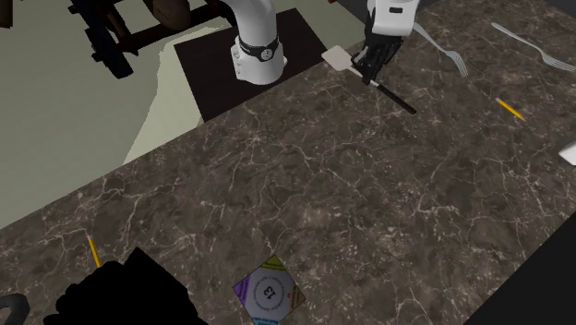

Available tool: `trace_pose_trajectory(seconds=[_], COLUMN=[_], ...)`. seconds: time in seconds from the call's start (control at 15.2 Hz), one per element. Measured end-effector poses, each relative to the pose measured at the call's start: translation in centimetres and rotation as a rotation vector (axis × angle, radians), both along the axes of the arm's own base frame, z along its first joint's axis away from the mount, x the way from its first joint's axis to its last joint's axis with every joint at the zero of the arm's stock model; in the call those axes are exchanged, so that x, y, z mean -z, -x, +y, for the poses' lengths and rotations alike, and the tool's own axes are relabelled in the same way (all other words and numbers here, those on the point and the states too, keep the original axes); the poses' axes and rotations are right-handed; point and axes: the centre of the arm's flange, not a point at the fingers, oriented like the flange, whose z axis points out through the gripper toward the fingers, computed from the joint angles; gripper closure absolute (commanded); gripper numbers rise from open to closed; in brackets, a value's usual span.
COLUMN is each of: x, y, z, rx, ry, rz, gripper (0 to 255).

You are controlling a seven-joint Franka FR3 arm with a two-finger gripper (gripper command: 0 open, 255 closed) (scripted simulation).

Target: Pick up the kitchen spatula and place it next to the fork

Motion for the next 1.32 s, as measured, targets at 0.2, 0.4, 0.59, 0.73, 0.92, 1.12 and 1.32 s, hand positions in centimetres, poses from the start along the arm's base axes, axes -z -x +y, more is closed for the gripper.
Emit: trace_pose_trajectory(seconds=[0.2,0.4,0.59,0.73,0.92,1.12,1.32], x=[0.0,0.0,0.0,-1.6,-4.4,-4.9,-5.0], y=[0.0,0.0,0.0,0.1,0.4,0.3,0.3], z=[0.0,0.0,0.0,0.0,0.0,0.0,0.0], rx=[0.000,0.000,0.000,0.000,0.000,0.000,0.000], ry=[0.000,0.000,0.000,-0.001,-0.001,0.000,0.000], rz=[0.000,0.000,0.000,-0.002,-0.001,-0.001,0.000], gripper=[0,0,0,0,0,0,0])
